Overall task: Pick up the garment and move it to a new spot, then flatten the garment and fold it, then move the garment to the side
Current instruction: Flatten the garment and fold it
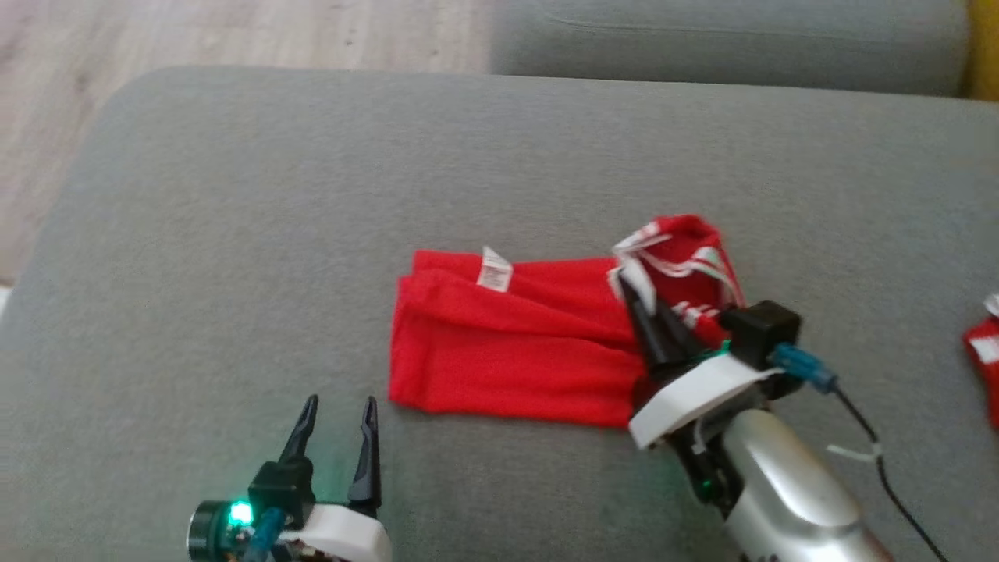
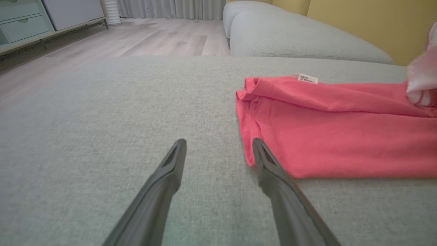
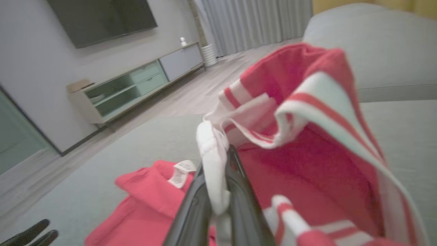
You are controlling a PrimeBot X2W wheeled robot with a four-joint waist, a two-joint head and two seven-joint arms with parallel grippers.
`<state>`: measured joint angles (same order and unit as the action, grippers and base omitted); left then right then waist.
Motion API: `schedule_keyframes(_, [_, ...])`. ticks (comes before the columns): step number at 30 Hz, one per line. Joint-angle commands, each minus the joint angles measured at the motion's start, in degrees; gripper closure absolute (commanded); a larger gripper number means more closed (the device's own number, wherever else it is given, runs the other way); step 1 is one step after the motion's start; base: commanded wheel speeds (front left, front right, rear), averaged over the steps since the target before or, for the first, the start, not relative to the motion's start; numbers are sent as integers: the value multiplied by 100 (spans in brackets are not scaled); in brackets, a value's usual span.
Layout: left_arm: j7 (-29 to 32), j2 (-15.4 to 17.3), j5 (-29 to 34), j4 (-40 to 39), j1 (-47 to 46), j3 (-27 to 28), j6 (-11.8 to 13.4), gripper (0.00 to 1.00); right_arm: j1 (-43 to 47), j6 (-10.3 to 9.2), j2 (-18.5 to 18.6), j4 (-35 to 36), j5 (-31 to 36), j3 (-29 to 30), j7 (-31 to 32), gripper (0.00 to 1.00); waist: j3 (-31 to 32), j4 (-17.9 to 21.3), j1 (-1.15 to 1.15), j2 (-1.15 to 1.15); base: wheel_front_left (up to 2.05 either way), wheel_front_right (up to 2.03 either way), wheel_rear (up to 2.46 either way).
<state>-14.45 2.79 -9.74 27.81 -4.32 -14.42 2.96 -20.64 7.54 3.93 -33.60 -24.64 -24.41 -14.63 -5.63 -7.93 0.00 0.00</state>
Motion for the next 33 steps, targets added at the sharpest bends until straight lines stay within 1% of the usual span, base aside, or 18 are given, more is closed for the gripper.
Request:
schedule_keyframes(1, [-55, 9, -28, -101, -83, 116, -16, 0, -242, -5, -100, 217, -158, -336, -36, 100, 10, -289, 0, 0, 0, 0, 0])
schedule_keyframes(4, [-55, 9, -34, -83, -44, 29, -24, 0, -401, -5, -102, 186, -456, -770, -37, 100, 23, -598, 0, 0, 0, 0, 0])
schedule_keyframes(8, [-55, 9, -44, -52, 0, -56, -34, 0, -646, -5, -103, 13, -782, -1210, -37, 100, 16, -989, 0, 0, 0, 0, 0])
schedule_keyframes(12, [-55, 9, -62, -26, 29, -115, -23, 0, -858, -5, -104, -266, -996, -1491, -37, 100, 41, -1296, 0, 0, 0, 0, 0])
schedule_keyframes(13, [-55, 9, -59, -13, 37, -128, -30, 0, -892, -5, -104, -365, -1067, -1534, -37, 97, 52, -1346, 0, 0, 0, 0, 0])
schedule_keyframes(14, [-55, 9, -57, -3, 44, -135, -33, 0, -937, -5, -104, -402, -1142, -1558, -37, 41, 62, -1380, 0, 0, 0, 0, 0])
schedule_keyframes(15, [-55, 9, -59, -2, 48, -130, -29, 0, -986, -5, -104, -403, -1190, -1581, -37, 0, 67, -1394, 0, 0, 0, 0, 0])
schedule_keyframes(17, [-55, 9, -57, -3, 61, -99, -13, 0, -1032, -5, -104, -327, -1274, -1528, -37, 0, 91, -1373, 0, 0, 0, 0, 0])
schedule_keyframes(19, [-55, 9, -52, -12, 72, -38, 13, 0, -1030, -5, -104, -265, -1215, -1404, -37, 0, 127, -1276, 0, 0, 0, 0, 0])
schedule_keyframes(22, [-55, 9, -31, -53, 68, 61, 24, 0, -924, -5, -104, -155, -948, -969, -37, 0, 200, -1057, 0, 0, 0, 0, 0])
schedule_keyframes(23, [-55, 9, -18, -70, 63, 93, 21, 0, -867, -5, -104, -123, -824, -776, -37, 0, 231, -965, 0, 0, 0, 0, 0])
schedule_keyframes(24, [-55, 9, 12, -101, 52, 152, 14, 0, -723, -5, -104, -107, -472, -338, -37, 0, 290, -779, 0, 0, 0, 0, 0])
schedule_keyframes(28, [-55, 9, 69, -150, 3, 249, 4, 0, -361, -5, -104, -121, 290, 591, -37, 0, 415, -413, 0, 0, 0, 0, 0])
schedule_keyframes(31, [-55, 9, 128, -189, -16, 313, 2, 0, -71, -5, -104, -80, 797, 1117, -37, 0, 516, -171, 0, 0, 0, 0, 0])
schedule_keyframes(32, [-55, 9, 139, -198, -10, 339, 2, 0, 29, -5, -104, -63, 931, 1246, -37, 0, 543, -97, 0, 0, 0, 0, 0])
schedule_keyframes(33, [-55, 9, 139, -198, -10, 339, 2, 0, 29, -5, -104, -63, 931, 1246, -37, 0, 543, -97, 0, 0, 0, 0, 0])
